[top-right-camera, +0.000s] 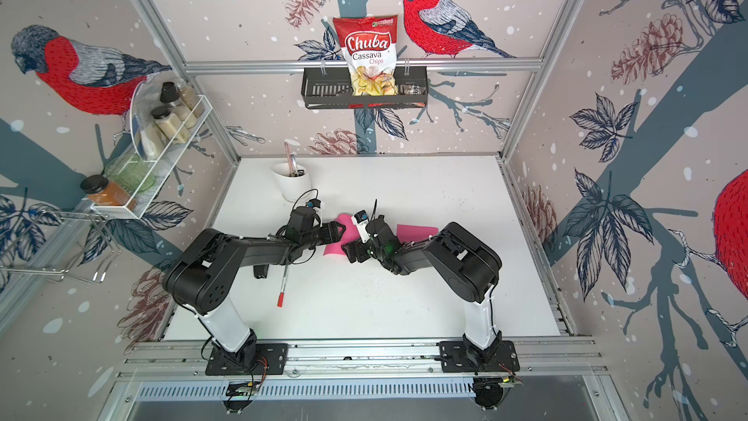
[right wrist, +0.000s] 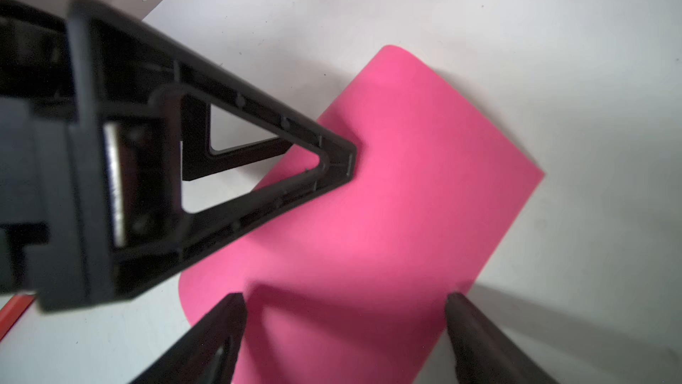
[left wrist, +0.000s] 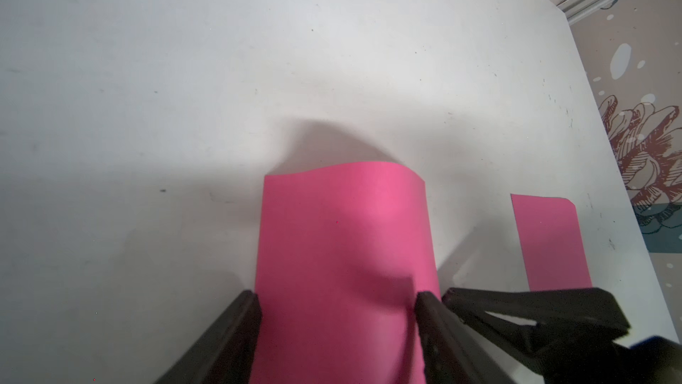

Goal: Fold the square paper along the opposite sides
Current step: Pick up the paper from the center of the board.

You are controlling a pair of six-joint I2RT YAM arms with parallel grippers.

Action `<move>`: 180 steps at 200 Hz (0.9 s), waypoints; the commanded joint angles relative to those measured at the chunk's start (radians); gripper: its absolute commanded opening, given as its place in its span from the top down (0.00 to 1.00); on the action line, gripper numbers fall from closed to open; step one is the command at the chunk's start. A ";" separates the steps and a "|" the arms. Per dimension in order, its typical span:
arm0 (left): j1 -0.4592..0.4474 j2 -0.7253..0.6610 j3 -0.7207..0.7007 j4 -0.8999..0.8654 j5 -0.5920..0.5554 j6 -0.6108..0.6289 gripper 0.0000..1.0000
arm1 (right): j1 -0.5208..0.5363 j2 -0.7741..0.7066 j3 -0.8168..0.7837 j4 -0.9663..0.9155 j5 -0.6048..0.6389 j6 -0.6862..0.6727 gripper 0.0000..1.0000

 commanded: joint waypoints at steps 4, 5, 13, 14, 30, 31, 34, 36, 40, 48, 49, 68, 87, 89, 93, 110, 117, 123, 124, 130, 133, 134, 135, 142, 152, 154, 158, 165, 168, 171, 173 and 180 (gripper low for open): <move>-0.003 0.025 -0.030 -0.406 0.028 -0.060 0.43 | -0.014 -0.010 -0.021 -0.144 -0.022 0.018 0.11; -0.003 0.025 -0.030 -0.406 0.028 -0.060 0.44 | -0.013 -0.012 -0.021 -0.144 -0.022 0.018 0.11; -0.003 0.019 -0.029 -0.408 0.028 -0.061 0.48 | -0.019 -0.025 -0.026 -0.145 -0.021 0.019 0.10; -0.003 0.018 -0.029 -0.408 0.028 -0.061 0.48 | -0.020 -0.027 -0.026 -0.144 -0.021 0.019 0.10; -0.004 -0.003 -0.023 -0.412 0.034 -0.062 0.55 | -0.034 -0.056 -0.028 -0.156 -0.019 0.024 0.09; -0.003 -0.005 -0.022 -0.411 0.035 -0.063 0.56 | -0.035 -0.058 -0.028 -0.157 -0.020 0.025 0.09; -0.003 -0.011 -0.020 -0.411 0.037 -0.063 0.57 | -0.038 -0.065 -0.027 -0.160 -0.019 0.026 0.08; -0.004 -0.015 -0.018 -0.411 0.040 -0.062 0.58 | -0.038 -0.070 -0.026 -0.163 -0.018 0.029 0.08; -0.003 -0.024 -0.014 -0.413 0.041 -0.061 0.60 | -0.044 -0.079 -0.025 -0.166 -0.016 0.031 0.08; -0.004 -0.043 0.000 -0.415 0.045 -0.060 0.63 | -0.053 -0.101 -0.024 -0.173 -0.016 0.039 0.07; -0.004 -0.044 0.001 -0.415 0.046 -0.058 0.63 | -0.054 -0.104 -0.024 -0.174 -0.017 0.040 0.07; -0.003 -0.097 0.046 -0.419 0.063 -0.051 0.66 | -0.084 -0.162 -0.015 -0.193 -0.028 0.067 0.06; -0.003 -0.152 0.103 -0.417 0.086 -0.037 0.66 | -0.119 -0.222 -0.003 -0.210 -0.054 0.108 0.05; -0.003 -0.158 0.110 -0.416 0.088 -0.036 0.67 | -0.124 -0.228 -0.003 -0.208 -0.060 0.113 0.05; -0.002 -0.171 0.123 -0.414 0.093 -0.035 0.67 | -0.133 -0.241 -0.005 -0.204 -0.076 0.127 0.05; 0.008 -0.225 0.155 -0.359 0.143 -0.034 0.67 | -0.190 -0.293 -0.027 -0.143 -0.177 0.221 0.06; 0.015 -0.244 0.160 -0.324 0.172 -0.042 0.67 | -0.221 -0.308 -0.041 -0.097 -0.235 0.277 0.06; 0.022 -0.260 0.159 -0.282 0.205 -0.049 0.67 | -0.247 -0.318 -0.053 -0.055 -0.284 0.330 0.06; 0.023 -0.262 0.158 -0.275 0.211 -0.051 0.67 | -0.251 -0.319 -0.055 -0.048 -0.292 0.340 0.06; 0.030 -0.274 0.154 -0.236 0.243 -0.062 0.67 | -0.275 -0.324 -0.065 -0.003 -0.342 0.391 0.06; 0.034 -0.279 0.152 -0.215 0.262 -0.070 0.67 | -0.287 -0.326 -0.069 0.021 -0.370 0.416 0.06; 0.036 -0.282 0.151 -0.208 0.267 -0.073 0.67 | -0.291 -0.326 -0.070 0.027 -0.378 0.422 0.06; 0.037 -0.283 0.150 -0.198 0.276 -0.076 0.67 | -0.295 -0.326 -0.071 0.037 -0.388 0.432 0.06; 0.047 -0.290 0.140 -0.144 0.321 -0.096 0.67 | -0.317 -0.323 -0.073 0.081 -0.449 0.477 0.07; 0.060 -0.298 0.125 -0.061 0.380 -0.130 0.67 | -0.339 -0.315 -0.060 0.114 -0.520 0.526 0.07; 0.063 -0.300 0.122 -0.048 0.387 -0.139 0.67 | -0.342 -0.313 -0.059 0.120 -0.530 0.533 0.07; 0.068 -0.302 0.117 -0.021 0.400 -0.153 0.67 | -0.347 -0.313 -0.057 0.135 -0.546 0.550 0.07; 0.075 -0.302 0.108 0.024 0.424 -0.181 0.67 | -0.353 -0.315 -0.063 0.176 -0.572 0.586 0.07; 0.078 -0.303 0.104 0.044 0.434 -0.191 0.68 | -0.353 -0.315 -0.066 0.197 -0.581 0.601 0.07; 0.079 -0.301 0.101 0.064 0.443 -0.203 0.68 | -0.356 -0.317 -0.070 0.216 -0.591 0.615 0.07; 0.082 -0.301 0.098 0.076 0.448 -0.210 0.68 | -0.356 -0.317 -0.071 0.228 -0.596 0.625 0.07; 0.086 -0.299 0.092 0.112 0.463 -0.232 0.68 | -0.355 -0.316 -0.074 0.261 -0.613 0.655 0.06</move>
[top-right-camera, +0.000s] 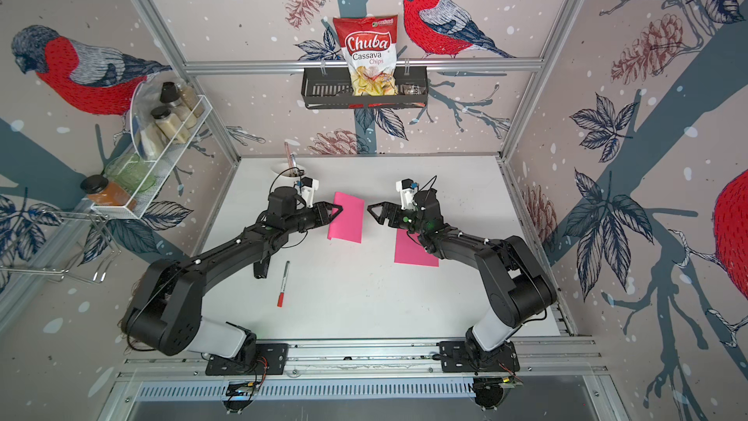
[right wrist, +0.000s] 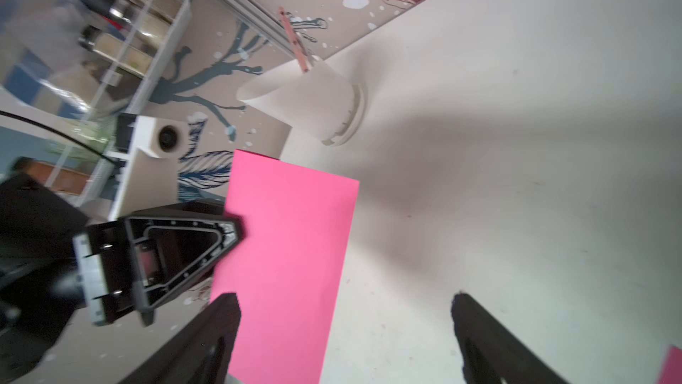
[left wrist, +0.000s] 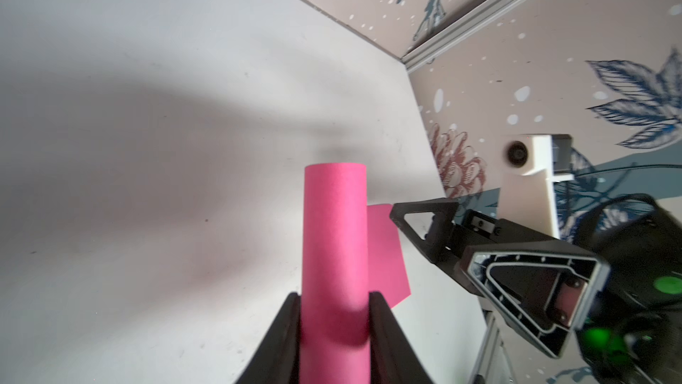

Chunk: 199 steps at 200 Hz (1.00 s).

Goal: Fold the square paper along the opposite sides
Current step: Pick up the paper from the center of the board.

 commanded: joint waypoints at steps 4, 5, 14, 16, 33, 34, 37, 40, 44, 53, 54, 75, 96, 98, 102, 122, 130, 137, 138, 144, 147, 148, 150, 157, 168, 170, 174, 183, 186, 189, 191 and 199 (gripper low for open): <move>0.020 -0.002 -0.023 0.233 0.138 -0.109 0.68 | -0.005 0.001 -0.009 0.214 -0.182 0.192 0.06; 0.020 -0.002 -0.024 0.237 0.140 -0.113 0.68 | -0.006 0.002 -0.009 0.219 -0.184 0.195 0.06; 0.022 -0.003 -0.032 0.275 0.151 -0.134 0.68 | -0.002 0.008 -0.013 0.260 -0.201 0.232 0.06; 0.021 -0.002 -0.033 0.282 0.153 -0.137 0.68 | -0.001 0.010 -0.014 0.270 -0.204 0.242 0.06; 0.024 -0.007 -0.048 0.333 0.160 -0.166 0.68 | 0.008 0.033 -0.022 0.327 -0.223 0.296 0.07; 0.024 -0.007 -0.049 0.335 0.160 -0.168 0.68 | 0.008 0.035 -0.023 0.329 -0.223 0.298 0.07; 0.025 -0.008 -0.052 0.346 0.160 -0.174 0.68 | 0.009 0.040 -0.021 0.334 -0.226 0.304 0.08; 0.027 -0.008 -0.056 0.358 0.163 -0.183 0.68 | 0.013 0.045 -0.020 0.338 -0.231 0.309 0.08; 0.029 -0.009 -0.062 0.376 0.167 -0.191 0.68 | 0.016 0.052 -0.018 0.344 -0.238 0.315 0.09; 0.031 -0.010 -0.071 0.399 0.170 -0.206 0.68 | 0.022 0.063 -0.018 0.358 -0.245 0.328 0.11; 0.031 -0.010 -0.071 0.401 0.170 -0.206 0.68 | 0.022 0.064 -0.018 0.360 -0.246 0.329 0.11; 0.031 -0.014 -0.076 0.395 0.167 -0.204 0.67 | 0.032 0.077 -0.021 0.423 -0.266 0.366 0.25; 0.032 -0.023 -0.078 0.362 0.153 -0.179 0.66 | 0.032 0.073 -0.028 0.466 -0.274 0.392 0.44; 0.032 -0.023 -0.077 0.359 0.153 -0.176 0.66 | 0.032 0.073 -0.029 0.466 -0.275 0.392 0.44; 0.033 -0.024 -0.079 0.356 0.151 -0.172 0.66 | 0.032 0.072 -0.030 0.466 -0.276 0.392 0.48; 0.033 -0.023 -0.084 0.351 0.146 -0.166 0.65 | 0.029 0.070 -0.035 0.466 -0.276 0.392 0.69; 0.033 -0.022 -0.087 0.351 0.143 -0.165 0.65 | 0.027 0.070 -0.038 0.465 -0.274 0.393 0.76; 0.033 -0.022 -0.088 0.355 0.143 -0.166 0.64 | 0.026 0.069 -0.038 0.464 -0.272 0.392 0.81; 0.033 -0.021 -0.088 0.356 0.143 -0.166 0.64 | 0.025 0.069 -0.038 0.463 -0.272 0.393 0.82; 0.032 -0.020 -0.088 0.357 0.143 -0.166 0.64 | 0.025 0.068 -0.038 0.462 -0.269 0.392 0.87; 0.032 -0.020 -0.089 0.356 0.143 -0.164 0.63 | 0.024 0.067 -0.038 0.461 -0.268 0.392 0.89; 0.033 -0.020 -0.088 0.356 0.143 -0.164 0.63 | 0.024 0.066 -0.037 0.462 -0.268 0.392 0.90; 0.033 -0.020 -0.088 0.356 0.143 -0.163 0.63 | 0.023 0.065 -0.038 0.462 -0.267 0.391 0.92; 0.034 -0.021 -0.085 0.352 0.143 -0.159 0.61 | 0.022 0.059 -0.033 0.454 -0.266 0.385 0.97; 0.038 -0.023 -0.081 0.344 0.147 -0.152 0.54 | 0.017 0.040 -0.013 0.402 -0.267 0.346 1.00; 0.040 -0.023 -0.078 0.344 0.149 -0.150 0.52 | 0.017 0.035 -0.008 0.389 -0.267 0.336 1.00; 0.044 -0.023 -0.076 0.342 0.154 -0.150 0.49 | 0.014 0.023 0.004 0.353 -0.268 0.310 1.00; 0.058 -0.025 -0.072 0.348 0.176 -0.156 0.43 | 0.008 -0.010 0.037 0.254 -0.263 0.238 1.00; 0.064 -0.026 -0.072 0.354 0.186 -0.160 0.41 | 0.007 -0.022 0.048 0.219 -0.261 0.214 1.00; 0.067 -0.027 -0.072 0.359 0.198 -0.165 0.39 | 0.004 -0.034 0.062 0.179 -0.258 0.186 1.00; 0.069 -0.027 -0.072 0.364 0.207 -0.168 0.38 | 0.003 -0.041 0.073 0.150 -0.256 0.167 1.00; 0.078 -0.031 -0.070 0.374 0.240 -0.183 0.32 | 0.001 -0.067 0.108 0.036 -0.251 0.092 1.00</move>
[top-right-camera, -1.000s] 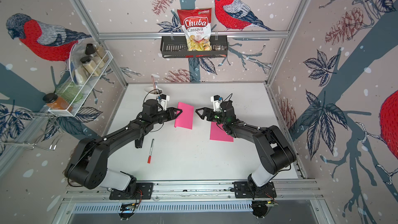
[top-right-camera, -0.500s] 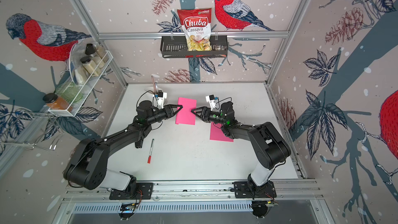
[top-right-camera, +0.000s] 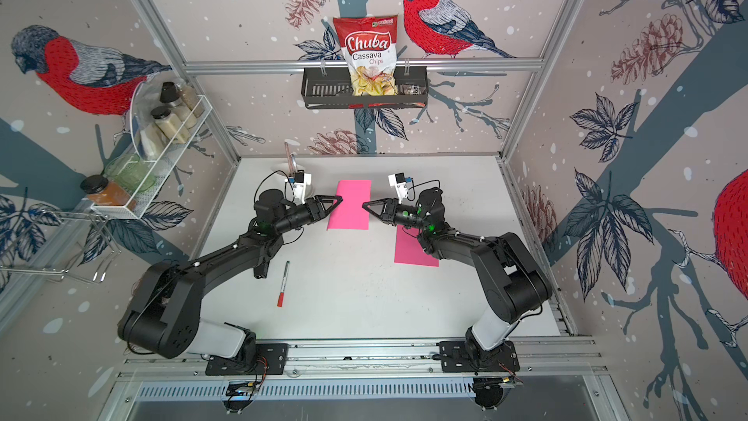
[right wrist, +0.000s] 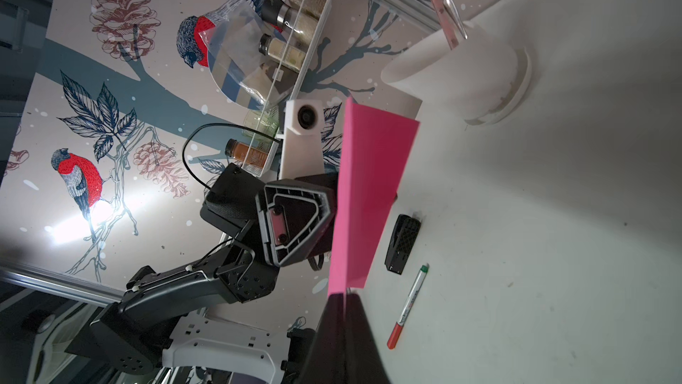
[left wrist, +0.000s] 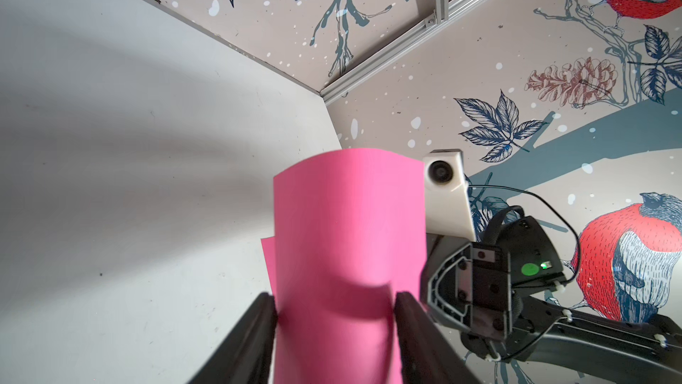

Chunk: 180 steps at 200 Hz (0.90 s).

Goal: Fold the square paper along the opposite sides
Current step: Pick up the paper from the center of the board.

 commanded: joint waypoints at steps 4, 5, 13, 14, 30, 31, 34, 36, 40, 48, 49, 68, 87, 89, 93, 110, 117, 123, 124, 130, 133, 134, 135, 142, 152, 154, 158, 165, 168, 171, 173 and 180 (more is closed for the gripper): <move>0.025 -0.013 0.011 0.058 0.095 -0.017 0.29 | -0.009 -0.074 0.097 -0.306 0.006 -0.248 1.00; 0.025 -0.014 0.010 0.059 0.098 -0.019 0.28 | -0.009 -0.075 0.109 -0.320 0.006 -0.257 1.00; 0.028 -0.024 0.008 0.063 0.122 -0.027 0.22 | -0.011 -0.081 0.157 -0.426 -0.003 -0.329 1.00; 0.030 -0.024 0.008 0.064 0.125 -0.028 0.22 | -0.012 -0.080 0.162 -0.439 -0.005 -0.337 1.00; 0.040 -0.045 0.010 0.054 0.171 -0.035 0.14 | -0.019 -0.084 0.225 -0.568 -0.037 -0.421 1.00; 0.040 -0.046 0.011 0.054 0.173 -0.035 0.14 | -0.019 -0.085 0.229 -0.571 -0.039 -0.423 1.00; 0.042 -0.050 0.011 0.054 0.181 -0.039 0.12 | -0.019 -0.087 0.233 -0.579 -0.040 -0.431 1.00; 0.043 -0.053 0.009 0.053 0.186 -0.041 0.12 | -0.018 -0.090 0.237 -0.587 -0.043 -0.436 1.00; 0.045 -0.058 0.008 0.056 0.198 -0.046 0.11 | -0.018 -0.093 0.245 -0.601 -0.046 -0.449 1.00; 0.050 -0.065 0.003 0.065 0.223 -0.058 0.09 | -0.014 -0.100 0.263 -0.630 -0.055 -0.477 1.00; 0.051 -0.066 0.002 0.067 0.226 -0.060 0.09 | -0.013 -0.102 0.265 -0.635 -0.057 -0.481 1.00; 0.073 -0.065 -0.016 0.131 0.287 -0.120 0.05 | -0.007 -0.120 0.304 -0.692 -0.072 -0.526 1.00; 0.089 -0.049 -0.033 0.214 0.324 -0.179 0.04 | 0.003 -0.143 0.317 -0.691 -0.088 -0.530 1.00; 0.090 -0.048 -0.034 0.224 0.325 -0.184 0.04 | 0.004 -0.146 0.319 -0.691 -0.089 -0.530 1.00; 0.090 -0.044 -0.039 0.241 0.327 -0.194 0.04 | 0.005 -0.151 0.322 -0.690 -0.089 -0.530 1.00; 0.091 -0.022 -0.058 0.315 0.331 -0.238 0.04 | 0.014 -0.164 0.330 -0.687 -0.097 -0.525 1.00; 0.091 -0.013 -0.064 0.352 0.334 -0.259 0.04 | 0.021 -0.166 0.335 -0.689 -0.102 -0.527 1.00; 0.091 -0.002 -0.070 0.396 0.339 -0.289 0.03 | 0.026 -0.164 0.337 -0.692 -0.105 -0.528 1.00; 0.091 0.000 -0.070 0.407 0.341 -0.294 0.03 | 0.027 -0.163 0.338 -0.692 -0.107 -0.528 1.00; 0.091 0.009 -0.076 0.466 0.348 -0.334 0.03 | 0.031 -0.160 0.341 -0.694 -0.112 -0.528 1.00; 0.091 0.014 -0.079 0.495 0.352 -0.351 0.03 | 0.033 -0.158 0.343 -0.695 -0.114 -0.528 1.00; 0.091 0.016 -0.079 0.504 0.354 -0.358 0.03 | 0.033 -0.157 0.343 -0.695 -0.116 -0.528 1.00; 0.091 0.018 -0.080 0.511 0.354 -0.365 0.03 | 0.034 -0.156 0.343 -0.695 -0.116 -0.528 1.00; 0.091 0.026 -0.085 0.569 0.359 -0.403 0.03 | 0.036 -0.154 0.345 -0.696 -0.118 -0.529 1.00; 0.091 0.033 -0.091 0.630 0.364 -0.444 0.03 | 0.035 -0.151 0.345 -0.699 -0.119 -0.531 1.00; 0.091 0.033 -0.092 0.640 0.365 -0.450 0.03 | 0.035 -0.150 0.345 -0.700 -0.119 -0.533 1.00; 0.091 0.034 -0.095 0.657 0.365 -0.460 0.04 | 0.034 -0.150 0.345 -0.704 -0.117 -0.535 1.00; 0.091 0.034 -0.100 0.683 0.367 -0.474 0.04 | 0.031 -0.146 0.346 -0.719 -0.113 -0.543 1.00; 0.091 0.032 -0.102 0.690 0.366 -0.480 0.05 | 0.028 -0.143 0.349 -0.729 -0.109 -0.548 1.00; 0.091 0.031 -0.103 0.695 0.368 -0.484 0.06 | 0.026 -0.141 0.351 -0.741 -0.104 -0.555 1.00; 0.092 0.029 -0.104 0.698 0.369 -0.486 0.06 | 0.024 -0.141 0.353 -0.749 -0.102 -0.560 1.00; 0.092 0.023 -0.106 0.698 0.370 -0.487 0.08 | 0.017 -0.136 0.358 -0.774 -0.095 -0.572 1.00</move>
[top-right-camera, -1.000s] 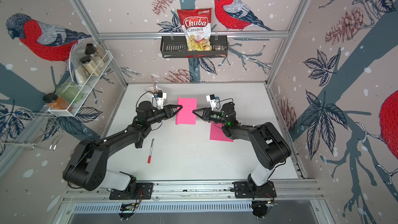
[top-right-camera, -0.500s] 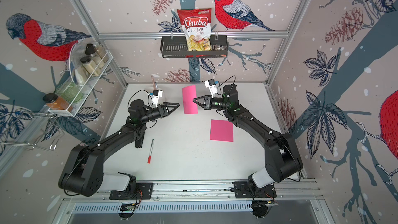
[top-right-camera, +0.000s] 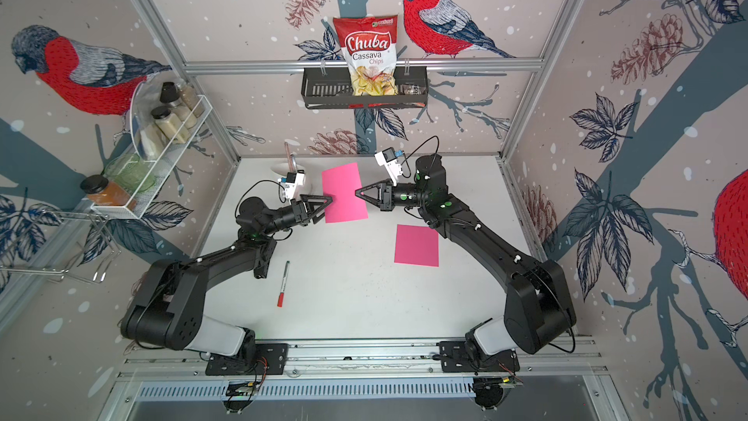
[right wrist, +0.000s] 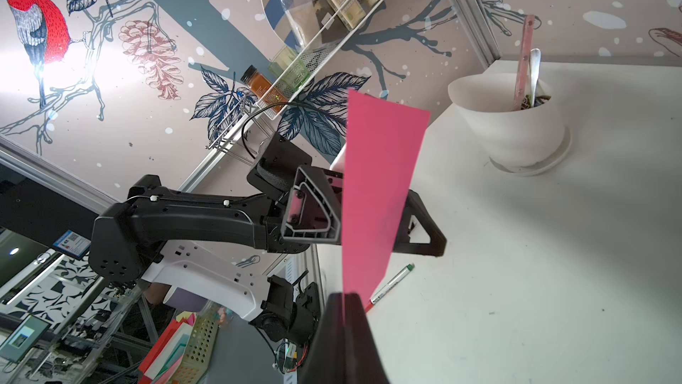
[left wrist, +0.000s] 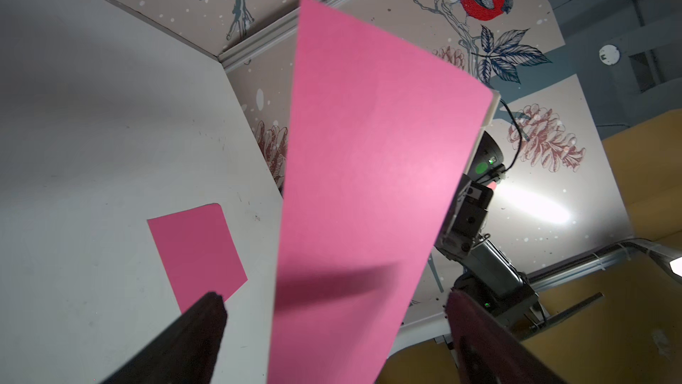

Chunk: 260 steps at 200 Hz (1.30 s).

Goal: Fold the square paper along the opposite sides
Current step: Pick up the paper from the center of the board.

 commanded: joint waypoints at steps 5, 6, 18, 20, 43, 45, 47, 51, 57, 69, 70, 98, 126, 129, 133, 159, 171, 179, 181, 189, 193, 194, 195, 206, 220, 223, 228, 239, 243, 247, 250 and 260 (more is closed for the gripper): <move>0.008 -0.013 -0.008 0.176 0.026 -0.082 0.10 | -0.017 0.012 0.020 -0.082 0.006 -0.058 1.00; 0.008 -0.014 -0.008 0.174 0.026 -0.081 0.10 | -0.018 0.013 0.021 -0.085 0.007 -0.061 1.00; 0.008 -0.029 -0.007 0.148 0.030 -0.069 0.16 | -0.028 0.012 0.029 -0.133 0.024 -0.091 1.00; 0.009 -0.032 -0.006 0.139 0.031 -0.065 0.17 | -0.030 0.012 0.031 -0.143 0.027 -0.096 1.00; 0.009 -0.072 0.010 -0.006 0.038 0.025 0.26 | -0.048 0.009 0.045 -0.219 0.044 -0.143 1.00; 0.009 -0.074 0.013 -0.025 0.038 0.036 0.26 | -0.049 0.008 0.047 -0.227 0.045 -0.147 1.00; 0.009 -0.079 0.015 -0.039 0.039 0.045 0.27 | -0.050 0.009 0.048 -0.233 0.045 -0.150 1.00; 0.009 -0.086 0.020 -0.071 0.039 0.066 0.27 | -0.053 0.008 0.051 -0.246 0.046 -0.158 1.00; 0.009 -0.098 0.027 -0.117 0.039 0.094 0.28 | -0.057 0.006 0.054 -0.266 0.050 -0.168 1.00; 0.009 -0.116 0.041 -0.192 0.040 0.144 0.28 | -0.062 0.005 0.060 -0.297 0.054 -0.189 1.00; 0.009 -0.118 0.041 -0.197 0.041 0.148 0.28 | -0.062 0.005 0.061 -0.299 0.054 -0.190 1.00; 0.009 -0.138 0.071 -0.360 0.046 0.257 0.33 | -0.071 -0.006 0.071 -0.348 0.068 -0.223 1.00; 0.009 -0.145 0.069 -0.413 0.040 0.298 0.41 | -0.072 -0.011 0.066 -0.343 0.065 -0.218 1.00; 0.009 -0.145 0.067 -0.413 0.039 0.298 0.43 | -0.072 -0.012 0.066 -0.342 0.066 -0.219 1.00; 0.009 -0.144 0.066 -0.414 0.037 0.298 0.44 | -0.073 -0.013 0.065 -0.342 0.067 -0.218 1.00; 0.009 -0.143 0.061 -0.412 0.030 0.302 0.53 | -0.073 -0.011 0.063 -0.331 0.063 -0.211 1.00; 0.009 -0.142 0.061 -0.408 0.027 0.303 0.56 | -0.072 -0.011 0.062 -0.328 0.062 -0.207 1.00; 0.008 -0.142 0.061 -0.409 0.024 0.302 0.57 | -0.072 -0.010 0.059 -0.322 0.062 -0.202 1.00; 0.009 -0.142 0.061 -0.409 0.024 0.303 0.58 | -0.072 -0.010 0.059 -0.321 0.061 -0.201 1.00; 0.008 -0.142 0.060 -0.406 0.021 0.302 0.59 | -0.072 -0.012 0.056 -0.316 0.060 -0.198 1.00; 0.008 -0.142 0.060 -0.404 0.020 0.302 0.62 | -0.072 -0.012 0.055 -0.313 0.060 -0.196 1.00; 0.008 -0.142 0.059 -0.403 0.020 0.302 0.63 | -0.072 -0.011 0.055 -0.312 0.059 -0.196 1.00; 0.008 -0.142 0.059 -0.403 0.020 0.301 0.64 | -0.071 -0.011 0.054 -0.310 0.059 -0.195 1.00; 0.006 -0.142 0.057 -0.398 0.016 0.301 0.73 | -0.071 -0.009 0.052 -0.304 0.057 -0.191 1.00; 0.005 -0.142 0.056 -0.396 0.015 0.301 0.79 | -0.069 -0.009 0.050 -0.298 0.057 -0.188 1.00; 0.005 -0.142 0.056 -0.396 0.014 0.300 0.81 | -0.068 -0.008 0.049 -0.297 0.057 -0.188 1.00; 0.005 -0.143 0.056 -0.397 0.013 0.301 0.83 | -0.069 -0.009 0.048 -0.295 0.058 -0.186 1.00; 0.005 -0.142 0.056 -0.400 0.012 0.301 0.84 | -0.071 -0.011 0.042 -0.285 0.057 -0.179 1.00; 0.005 -0.143 0.055 -0.401 0.011 0.303 0.84 | -0.071 -0.012 0.041 -0.281 0.058 -0.178 1.00; 0.005 -0.144 0.054 -0.402 0.010 0.305 0.84 | -0.070 -0.011 0.040 -0.281 0.057 -0.177 1.00; 0.005 -0.144 0.054 -0.405 0.009 0.306 0.84 | -0.070 -0.011 0.040 -0.280 0.058 -0.177 1.00; 0.005 -0.145 0.056 -0.410 0.006 0.310 0.84 | -0.071 -0.010 0.039 -0.280 0.058 -0.175 1.00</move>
